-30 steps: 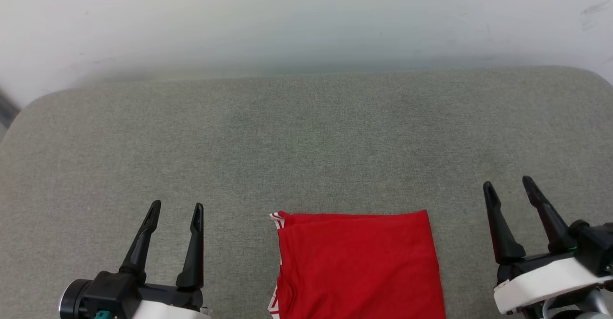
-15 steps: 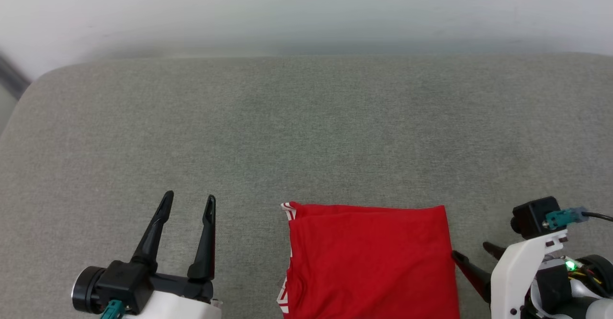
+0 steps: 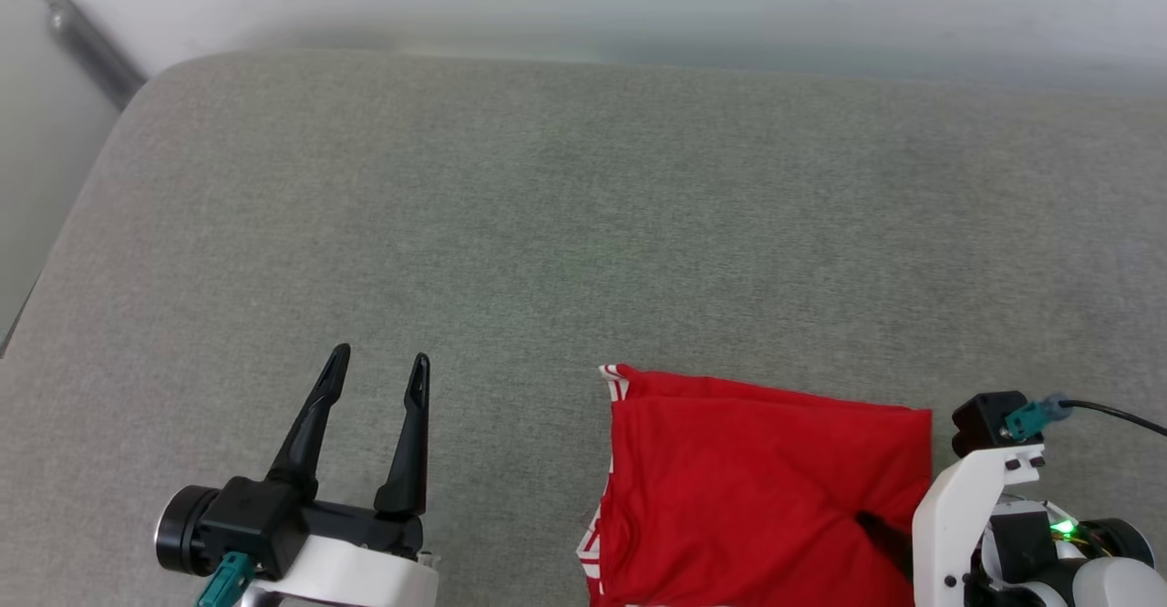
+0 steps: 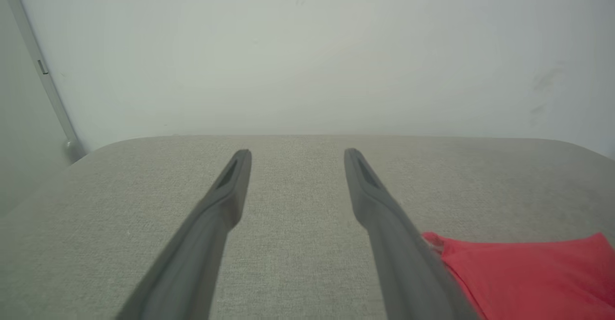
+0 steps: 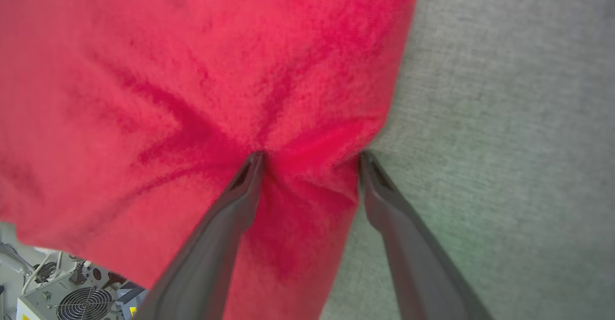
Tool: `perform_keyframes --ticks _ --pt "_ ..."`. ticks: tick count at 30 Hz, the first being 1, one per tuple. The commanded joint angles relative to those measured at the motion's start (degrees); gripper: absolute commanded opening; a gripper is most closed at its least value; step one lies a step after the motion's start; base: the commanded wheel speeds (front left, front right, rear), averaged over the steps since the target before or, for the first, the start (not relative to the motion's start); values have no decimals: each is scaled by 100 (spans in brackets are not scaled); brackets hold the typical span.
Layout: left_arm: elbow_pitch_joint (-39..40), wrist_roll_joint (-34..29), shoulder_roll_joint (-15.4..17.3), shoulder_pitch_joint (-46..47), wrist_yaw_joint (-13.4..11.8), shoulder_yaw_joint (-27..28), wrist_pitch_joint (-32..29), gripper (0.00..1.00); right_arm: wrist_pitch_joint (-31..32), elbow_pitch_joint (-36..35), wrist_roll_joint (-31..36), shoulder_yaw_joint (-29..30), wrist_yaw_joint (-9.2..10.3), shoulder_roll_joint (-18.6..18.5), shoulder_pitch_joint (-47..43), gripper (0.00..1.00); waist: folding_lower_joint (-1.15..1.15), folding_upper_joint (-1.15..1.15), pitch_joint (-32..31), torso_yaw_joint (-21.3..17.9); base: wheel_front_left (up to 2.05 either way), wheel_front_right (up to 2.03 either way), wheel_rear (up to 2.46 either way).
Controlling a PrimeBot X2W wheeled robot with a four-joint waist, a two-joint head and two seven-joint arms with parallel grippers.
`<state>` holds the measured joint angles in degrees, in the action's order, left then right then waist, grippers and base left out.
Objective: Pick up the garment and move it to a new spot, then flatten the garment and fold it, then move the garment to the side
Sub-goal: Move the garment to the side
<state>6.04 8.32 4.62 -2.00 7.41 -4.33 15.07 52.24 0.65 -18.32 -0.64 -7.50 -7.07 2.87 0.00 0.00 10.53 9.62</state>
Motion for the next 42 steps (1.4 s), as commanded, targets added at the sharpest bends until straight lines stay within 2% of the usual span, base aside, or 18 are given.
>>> perform_keyframes --ticks 1,6,7,8,9,14,19,25,28,31,36,37,42 --pt "-10 6 -45 110 9 -29 12 100 -7 366 82 -116 1 76 -28 100 0 0 119 132 0 0 0" --pt "-75 -17 -53 116 9 -99 12 100 -31 718 100 -371 0 77 -82 100 0 0 154 176 0 0 0" --pt "-92 -43 -39 127 9 -129 12 100 -49 776 90 -431 -6 63 -90 82 0 0 156 176 0 0 0" --pt "-105 -58 -37 137 9 -144 12 100 -66 818 117 -474 -6 28 -72 37 0 0 154 173 0 0 0" --pt "-120 -51 -40 137 9 -162 12 100 -130 838 147 -506 -6 -13 -43 0 0 0 147 164 0 0 0" --pt "-163 -7 -55 80 9 -236 12 100 -470 590 466 -667 7 -424 207 0 0 0 50 -1 0 0 0" --pt "-186 49 -47 12 9 -435 12 100 -618 35 748 -968 7 -888 445 0 0 0 6 -411 0 0 0" --pt "-151 2 -55 164 9 -835 12 100 -433 -663 1158 -1469 5 -2093 843 0 0 0 216 -1138 0 0 0" --pt "-135 -8 -53 332 9 -1054 12 100 -431 -793 1275 -1693 4 -2740 1066 0 0 0 455 -1521 0 0 0" --pt "-103 -36 12 575 9 -1267 12 100 -487 -776 1203 -1783 5 -3192 1303 0 0 0 739 -1873 0 0 0" --pt "-84 -25 260 1005 9 -1503 12 100 -673 -533 968 -1626 6 -3603 1774 0 0 0 1289 -2348 0 0 0" --pt "-43 -46 443 1217 9 -1569 12 100 -958 -229 1016 -1535 3 -3645 2063 0 0 0 1594 -2584 0 0 0" --pt "81 -68 758 1479 9 -1583 12 100 -1792 467 1400 -1404 5 -3648 2525 0 0 0 2034 -2824 0 0 0"
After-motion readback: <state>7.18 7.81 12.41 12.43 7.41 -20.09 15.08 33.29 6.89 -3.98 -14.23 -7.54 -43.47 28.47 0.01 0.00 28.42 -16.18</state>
